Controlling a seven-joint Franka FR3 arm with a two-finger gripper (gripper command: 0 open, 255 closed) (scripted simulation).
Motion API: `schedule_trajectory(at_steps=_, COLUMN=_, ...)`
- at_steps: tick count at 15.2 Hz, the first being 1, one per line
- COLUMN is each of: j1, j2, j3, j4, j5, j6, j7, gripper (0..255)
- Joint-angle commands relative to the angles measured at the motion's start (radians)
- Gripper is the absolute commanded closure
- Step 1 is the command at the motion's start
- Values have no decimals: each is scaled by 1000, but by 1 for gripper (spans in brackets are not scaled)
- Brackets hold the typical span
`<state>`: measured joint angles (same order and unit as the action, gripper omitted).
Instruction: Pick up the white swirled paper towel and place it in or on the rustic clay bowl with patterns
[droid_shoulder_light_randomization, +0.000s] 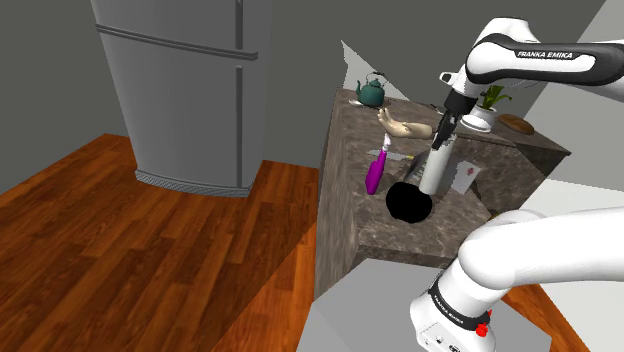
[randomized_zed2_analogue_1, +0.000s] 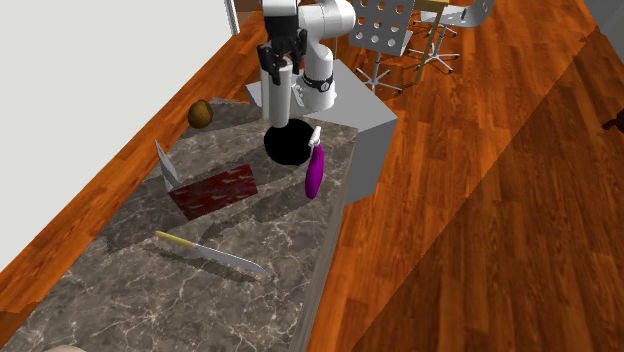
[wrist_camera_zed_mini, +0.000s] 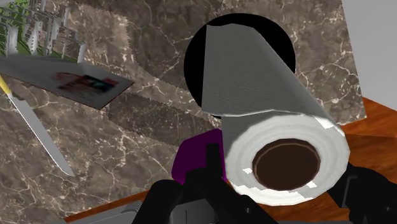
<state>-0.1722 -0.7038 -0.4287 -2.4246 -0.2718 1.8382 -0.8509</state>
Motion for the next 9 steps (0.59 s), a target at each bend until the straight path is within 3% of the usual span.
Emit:
schedule_trajectory(at_steps=1, j1=-2, j2=-1, j3=-5, j4=-25, j5=-5, j6=25, j7=1, gripper=255)
schedule_trajectory(at_steps=9, j1=-5, j2=1, j3=-13, j4=-56, j5=-11, j6=57, j7=3, gripper=255)
